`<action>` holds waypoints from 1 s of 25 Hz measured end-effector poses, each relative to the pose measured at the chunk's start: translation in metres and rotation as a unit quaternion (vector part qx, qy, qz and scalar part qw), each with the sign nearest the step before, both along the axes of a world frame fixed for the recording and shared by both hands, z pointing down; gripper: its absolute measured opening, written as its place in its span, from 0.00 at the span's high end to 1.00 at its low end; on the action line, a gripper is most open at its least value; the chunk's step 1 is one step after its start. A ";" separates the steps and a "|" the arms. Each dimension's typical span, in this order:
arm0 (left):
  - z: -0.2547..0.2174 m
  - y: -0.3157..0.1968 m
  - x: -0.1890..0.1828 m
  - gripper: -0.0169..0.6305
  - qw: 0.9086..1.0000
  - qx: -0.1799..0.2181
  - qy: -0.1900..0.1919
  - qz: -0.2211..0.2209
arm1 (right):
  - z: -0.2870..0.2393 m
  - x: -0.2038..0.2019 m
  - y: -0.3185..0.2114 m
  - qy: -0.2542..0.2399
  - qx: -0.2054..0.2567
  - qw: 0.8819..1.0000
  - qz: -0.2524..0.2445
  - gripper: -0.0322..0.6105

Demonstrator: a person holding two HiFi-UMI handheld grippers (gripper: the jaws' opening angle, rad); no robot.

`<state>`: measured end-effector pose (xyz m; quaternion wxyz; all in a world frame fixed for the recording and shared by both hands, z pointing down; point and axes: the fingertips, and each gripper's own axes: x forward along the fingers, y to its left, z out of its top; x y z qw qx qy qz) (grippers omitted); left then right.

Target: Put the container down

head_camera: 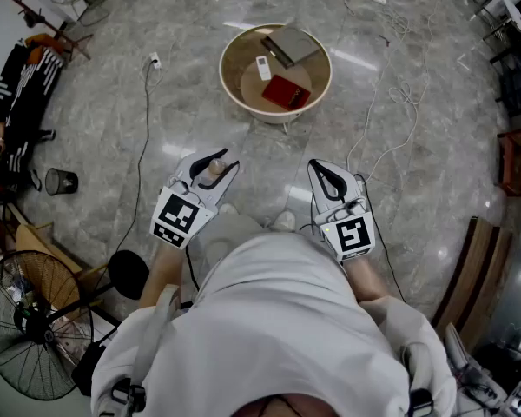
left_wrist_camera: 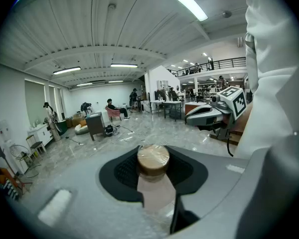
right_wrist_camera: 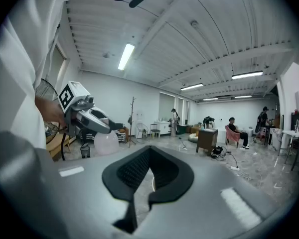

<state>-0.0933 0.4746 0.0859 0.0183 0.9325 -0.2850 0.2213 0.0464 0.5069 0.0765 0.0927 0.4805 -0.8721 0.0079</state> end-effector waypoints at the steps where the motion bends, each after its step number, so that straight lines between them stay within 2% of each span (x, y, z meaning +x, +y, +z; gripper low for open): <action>1: 0.000 0.001 0.002 0.78 1.000 0.001 0.000 0.000 | 0.001 0.002 0.000 0.001 0.001 1.000 0.000 0.95; 25: -0.004 0.003 0.015 0.78 1.000 -0.001 -0.004 -0.006 | -0.008 0.013 0.003 -0.008 0.013 1.000 -0.009 0.94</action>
